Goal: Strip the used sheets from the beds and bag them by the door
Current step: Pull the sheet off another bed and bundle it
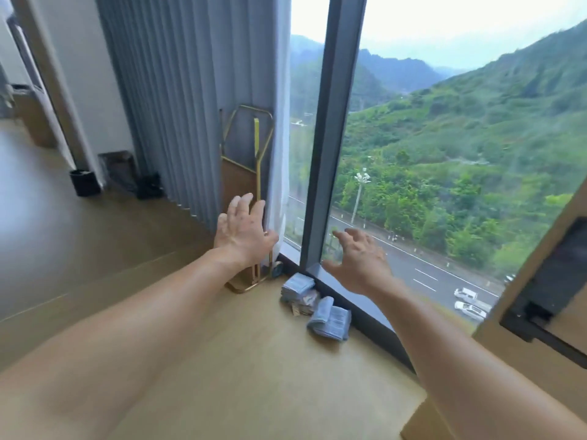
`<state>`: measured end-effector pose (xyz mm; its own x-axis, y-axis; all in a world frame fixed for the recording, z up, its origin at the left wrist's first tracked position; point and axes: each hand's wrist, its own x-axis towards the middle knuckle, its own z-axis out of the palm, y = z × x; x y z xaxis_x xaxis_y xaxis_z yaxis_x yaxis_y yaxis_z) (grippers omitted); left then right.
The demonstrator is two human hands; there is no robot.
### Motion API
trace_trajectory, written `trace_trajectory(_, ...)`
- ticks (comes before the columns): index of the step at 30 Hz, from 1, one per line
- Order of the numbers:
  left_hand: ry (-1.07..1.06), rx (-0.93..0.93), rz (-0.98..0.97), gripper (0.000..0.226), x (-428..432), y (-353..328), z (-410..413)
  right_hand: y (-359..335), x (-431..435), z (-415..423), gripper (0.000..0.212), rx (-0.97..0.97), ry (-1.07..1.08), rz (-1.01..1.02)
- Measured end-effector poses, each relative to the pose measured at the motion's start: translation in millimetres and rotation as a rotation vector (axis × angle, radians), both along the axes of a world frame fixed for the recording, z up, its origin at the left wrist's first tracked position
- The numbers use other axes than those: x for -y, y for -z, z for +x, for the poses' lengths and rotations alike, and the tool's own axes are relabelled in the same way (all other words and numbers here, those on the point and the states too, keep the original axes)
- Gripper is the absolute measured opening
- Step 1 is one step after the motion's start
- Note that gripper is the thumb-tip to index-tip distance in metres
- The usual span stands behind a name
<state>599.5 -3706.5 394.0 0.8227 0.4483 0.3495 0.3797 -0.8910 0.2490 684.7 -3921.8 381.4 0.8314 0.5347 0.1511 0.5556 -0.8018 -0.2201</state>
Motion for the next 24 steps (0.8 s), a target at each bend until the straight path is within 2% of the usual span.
trace_trajectory(4, -0.085, 0.02, 0.044, 0.064, -76, -10, 1, -11, -100, 28, 0.076, 0.042, -0.122, 0.021)
trace_trajectory(12, -0.278, -0.065, 0.074, 0.061, -234, -19, 35, -21, -303, 98, 0.072, 0.095, -0.391, 0.091)
trace_trajectory(18, -0.553, -0.027, 0.049, 0.057, -359, -36, 40, -43, -454, 147, 0.069, 0.135, -0.614, 0.104)
trace_trajectory(24, -0.773, -0.091, -0.004, 0.059, -471, -28, 5, -31, -606, 133, 0.072, 0.071, -0.828, 0.063)
